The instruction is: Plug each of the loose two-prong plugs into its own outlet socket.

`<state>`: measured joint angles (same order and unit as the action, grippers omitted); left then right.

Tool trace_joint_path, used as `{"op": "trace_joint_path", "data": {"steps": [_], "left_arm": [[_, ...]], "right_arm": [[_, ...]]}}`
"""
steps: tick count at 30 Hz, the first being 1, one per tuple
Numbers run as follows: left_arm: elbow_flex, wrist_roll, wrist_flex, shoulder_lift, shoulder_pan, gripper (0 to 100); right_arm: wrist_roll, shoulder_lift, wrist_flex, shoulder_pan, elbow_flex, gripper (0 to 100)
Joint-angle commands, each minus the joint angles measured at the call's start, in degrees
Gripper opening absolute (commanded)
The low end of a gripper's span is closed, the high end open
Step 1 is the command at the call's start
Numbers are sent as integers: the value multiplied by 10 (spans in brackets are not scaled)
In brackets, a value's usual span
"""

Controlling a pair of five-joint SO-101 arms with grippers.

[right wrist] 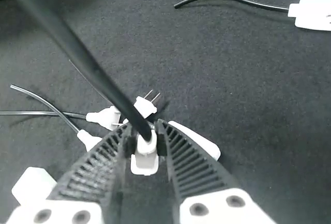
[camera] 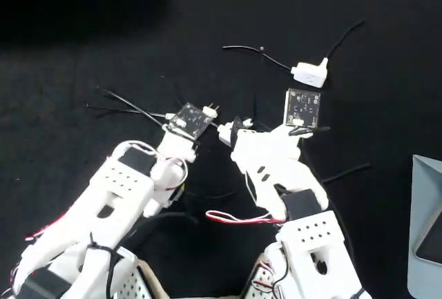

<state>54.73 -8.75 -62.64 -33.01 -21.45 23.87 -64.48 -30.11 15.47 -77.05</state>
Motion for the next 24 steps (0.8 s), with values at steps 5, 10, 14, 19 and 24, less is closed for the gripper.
{"op": "trace_joint_path", "data": {"steps": [5, 10, 14, 19, 24], "left_arm": [[16, 1, 22, -25, 90, 231], [-17, -59, 21, -25, 189, 256], [-39, -86, 8, -25, 241, 259], [-105, -96, -85, -25, 251, 261], [-159, -93, -162, -25, 223, 261]], "right_arm": [[7, -10, 12, -5, 7, 12], [7, -10, 12, -5, 7, 12], [7, -10, 12, -5, 7, 12], [7, -10, 11, -4, 7, 12], [7, -10, 9, 6, 7, 12]]}}
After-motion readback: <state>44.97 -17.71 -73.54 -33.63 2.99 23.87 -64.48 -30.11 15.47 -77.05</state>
